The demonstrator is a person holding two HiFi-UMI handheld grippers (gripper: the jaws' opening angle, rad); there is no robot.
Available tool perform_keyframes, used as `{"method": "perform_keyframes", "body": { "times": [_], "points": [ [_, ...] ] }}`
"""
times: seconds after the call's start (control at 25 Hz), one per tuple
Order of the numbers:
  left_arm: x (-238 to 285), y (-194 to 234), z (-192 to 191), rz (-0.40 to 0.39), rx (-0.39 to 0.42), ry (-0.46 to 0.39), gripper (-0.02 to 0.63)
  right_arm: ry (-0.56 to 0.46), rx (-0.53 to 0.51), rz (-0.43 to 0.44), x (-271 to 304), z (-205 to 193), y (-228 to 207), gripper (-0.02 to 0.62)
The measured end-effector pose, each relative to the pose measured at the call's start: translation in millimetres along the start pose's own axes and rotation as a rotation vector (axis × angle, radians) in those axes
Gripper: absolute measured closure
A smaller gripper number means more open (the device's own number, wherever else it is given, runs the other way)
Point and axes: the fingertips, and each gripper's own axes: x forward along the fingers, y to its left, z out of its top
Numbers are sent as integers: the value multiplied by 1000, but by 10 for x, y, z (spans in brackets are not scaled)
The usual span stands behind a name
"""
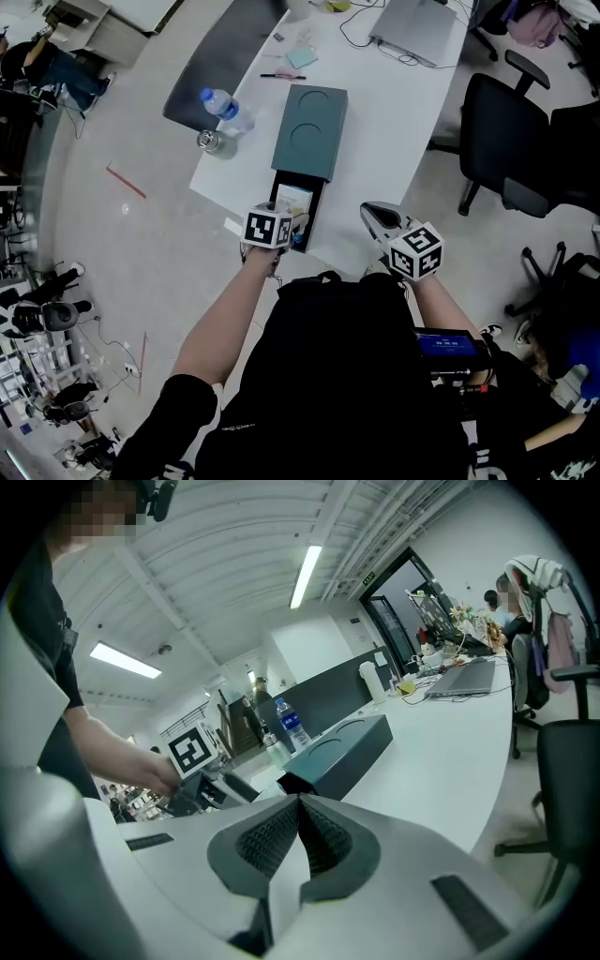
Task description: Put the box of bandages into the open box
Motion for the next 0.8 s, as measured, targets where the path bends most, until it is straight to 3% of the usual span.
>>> {"method": "perform_keyframes", "body": {
  "times": [0.16, 0.8],
  "points": [
    [137, 45, 8, 21, -9, 34, 225, 0, 15, -6, -31, -18, -47, 569],
    [316, 47, -17, 124, 82, 149, 224, -1, 63, -15, -116, -62, -221, 569]
  ]
}}
